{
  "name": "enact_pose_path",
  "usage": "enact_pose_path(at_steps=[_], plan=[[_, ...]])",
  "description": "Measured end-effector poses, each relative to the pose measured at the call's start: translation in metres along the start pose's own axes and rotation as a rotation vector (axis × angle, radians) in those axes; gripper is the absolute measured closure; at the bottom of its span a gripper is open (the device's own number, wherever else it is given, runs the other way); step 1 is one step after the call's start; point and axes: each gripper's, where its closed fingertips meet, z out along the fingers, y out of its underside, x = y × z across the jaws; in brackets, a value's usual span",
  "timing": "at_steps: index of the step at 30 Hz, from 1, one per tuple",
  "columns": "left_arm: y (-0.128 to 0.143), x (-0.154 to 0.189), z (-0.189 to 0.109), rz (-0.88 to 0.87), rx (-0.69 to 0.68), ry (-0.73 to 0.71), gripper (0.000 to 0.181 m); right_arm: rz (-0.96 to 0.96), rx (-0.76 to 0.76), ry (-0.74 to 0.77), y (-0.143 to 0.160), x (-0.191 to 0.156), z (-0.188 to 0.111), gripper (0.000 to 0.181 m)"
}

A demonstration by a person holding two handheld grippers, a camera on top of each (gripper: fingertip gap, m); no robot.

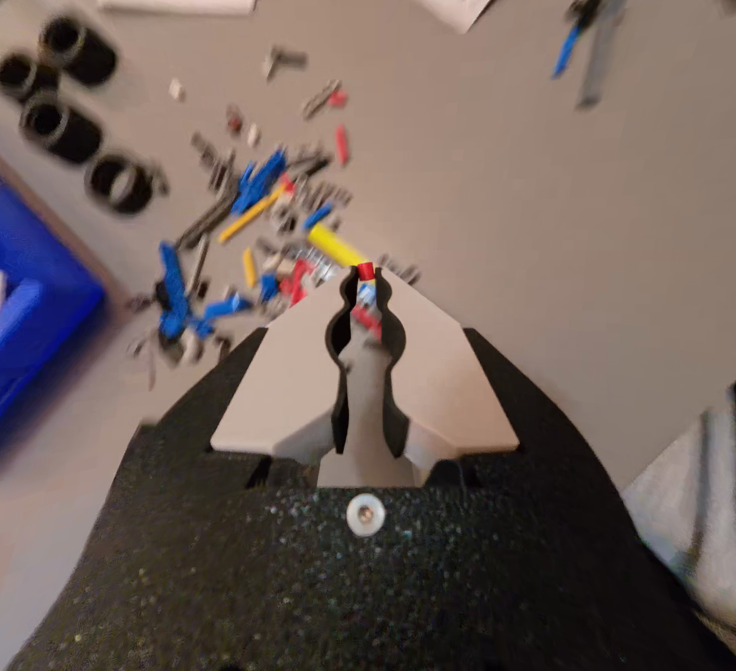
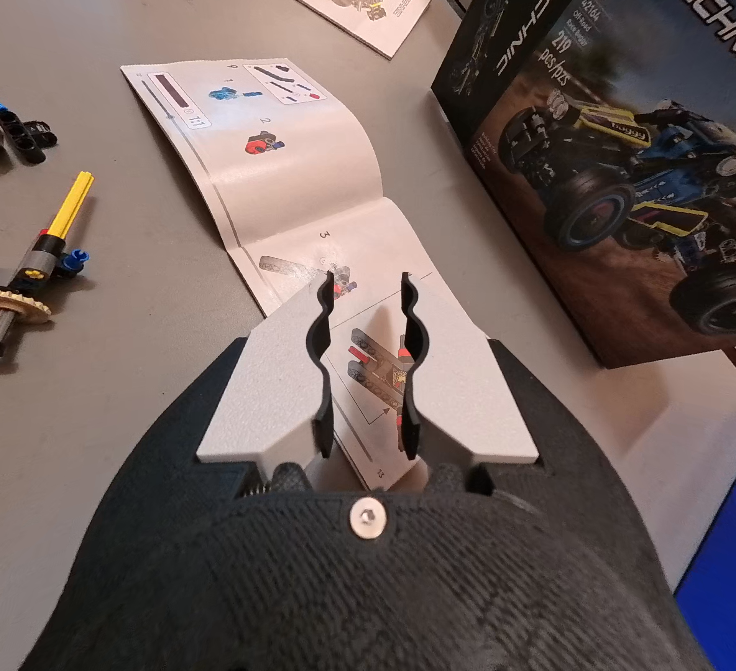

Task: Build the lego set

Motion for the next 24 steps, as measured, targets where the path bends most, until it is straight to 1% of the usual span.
enact_pose_path(at_steps=[1,4,6,8,10,14,16,18,21,24], plan=[[-0.019,0.013,0.004,0.013,0.062,0.037,0.175,-0.001,0.001,0.001,0.0,0.0,0.0,0.15],[-0.073,0.064,0.026,0.054,0.229,0.156,0.175,-0.002,-0.001,0.0,0.0,0.0,0.0,0.15],[-0.096,0.099,0.045,0.089,0.281,0.247,0.175,-0.006,-0.001,0.004,0.0,0.0,0.0,0.15],[-0.101,0.125,0.063,0.131,0.27,0.304,0.175,-0.008,0.001,0.006,0.0,0.0,0.0,0.15],[-0.098,0.146,0.076,0.199,0.24,0.364,0.173,-0.007,0.004,0.006,-0.001,0.0,0.0,0.15],[-0.1,0.161,0.086,0.262,0.249,0.368,0.17,-0.005,0.008,0.005,-0.001,0.001,-0.001,0.15],[-0.101,0.16,0.088,0.255,0.247,0.353,0.17,-0.01,0.006,0.003,-0.001,0.0,0.0,0.15],[-0.102,0.158,0.087,0.247,0.256,0.339,0.165,-0.017,0.001,0.003,0.0,-0.001,0.0,0.15],[-0.107,0.153,0.077,0.223,0.314,0.33,0.159,-0.022,-0.002,0.004,0.0,-0.001,0.0,0.15],[-0.113,0.142,0.061,0.184,0.387,0.318,0.159,-0.02,-0.001,0.005,0.0,0.0,0.0,0.15]])
